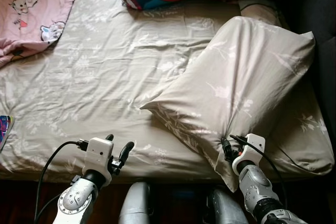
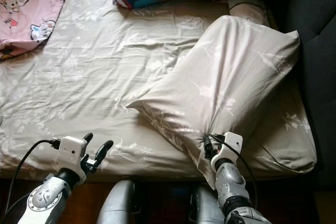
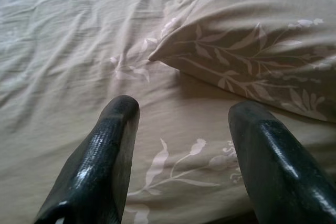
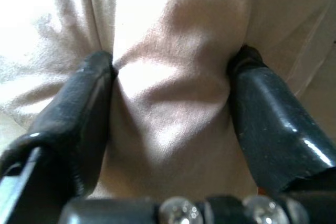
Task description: Clean up the room
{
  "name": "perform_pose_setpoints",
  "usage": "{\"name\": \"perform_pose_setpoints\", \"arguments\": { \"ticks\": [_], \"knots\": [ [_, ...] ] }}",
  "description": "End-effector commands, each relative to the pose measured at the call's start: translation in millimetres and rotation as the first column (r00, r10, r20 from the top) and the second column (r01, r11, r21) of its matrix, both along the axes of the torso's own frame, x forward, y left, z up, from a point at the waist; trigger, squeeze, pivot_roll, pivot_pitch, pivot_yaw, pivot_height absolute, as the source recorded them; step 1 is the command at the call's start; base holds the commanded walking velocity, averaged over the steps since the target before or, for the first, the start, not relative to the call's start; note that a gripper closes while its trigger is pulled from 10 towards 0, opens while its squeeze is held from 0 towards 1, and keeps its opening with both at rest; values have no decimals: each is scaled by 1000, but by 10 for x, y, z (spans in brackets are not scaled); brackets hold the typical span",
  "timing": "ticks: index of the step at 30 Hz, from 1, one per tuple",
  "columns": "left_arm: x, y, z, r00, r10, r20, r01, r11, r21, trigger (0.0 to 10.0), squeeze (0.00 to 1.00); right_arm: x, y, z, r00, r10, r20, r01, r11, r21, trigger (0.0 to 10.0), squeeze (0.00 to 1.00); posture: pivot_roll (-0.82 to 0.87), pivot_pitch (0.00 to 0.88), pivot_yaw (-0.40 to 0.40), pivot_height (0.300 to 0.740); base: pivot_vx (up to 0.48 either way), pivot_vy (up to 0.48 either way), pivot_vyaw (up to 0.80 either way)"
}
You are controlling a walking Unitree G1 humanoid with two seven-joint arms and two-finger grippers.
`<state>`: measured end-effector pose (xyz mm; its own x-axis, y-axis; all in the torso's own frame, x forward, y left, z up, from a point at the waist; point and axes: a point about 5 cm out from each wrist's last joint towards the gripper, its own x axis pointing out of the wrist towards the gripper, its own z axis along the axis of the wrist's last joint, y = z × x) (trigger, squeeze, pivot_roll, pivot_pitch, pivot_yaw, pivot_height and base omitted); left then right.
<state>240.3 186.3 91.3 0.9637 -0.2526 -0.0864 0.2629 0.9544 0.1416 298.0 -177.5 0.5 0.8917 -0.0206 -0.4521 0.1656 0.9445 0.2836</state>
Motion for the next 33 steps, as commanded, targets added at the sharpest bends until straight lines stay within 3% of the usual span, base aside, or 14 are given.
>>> {"name": "perform_pose_setpoints", "arguments": {
  "ticks": [1, 17, 28, 33],
  "knots": [
    [-44, 7, -42, 1000, 9, -27, -9, 1000, 9, 10000, 0, -325, 168, -337, 984, 59, -171, -54, 998, 33, 0, 0, 219, 412, 81, 657, 0, 0, 0],
    [-38, 17, -68, 998, 48, -37, -48, 999, 5, 10000, 0, -345, 219, -342, 985, 87, -147, -86, 996, 13, 0, 0, 198, 399, 50, 657, 0, 0, 0],
    [80, -27, -115, 997, 62, -35, -62, 998, -5, 10000, 0, -324, 132, -317, 989, 63, -132, -64, 998, -3, 0, 0, 174, 354, 26, 657, 0, 0, 0],
    [145, 40, -183, 994, 97, -48, -97, 995, -3, 10000, 0, -336, 107, -318, 991, 59, -122, -62, 998, -17, 0, 0, 145, 307, 13, 657, 0, 0, 0]
  ]
}}
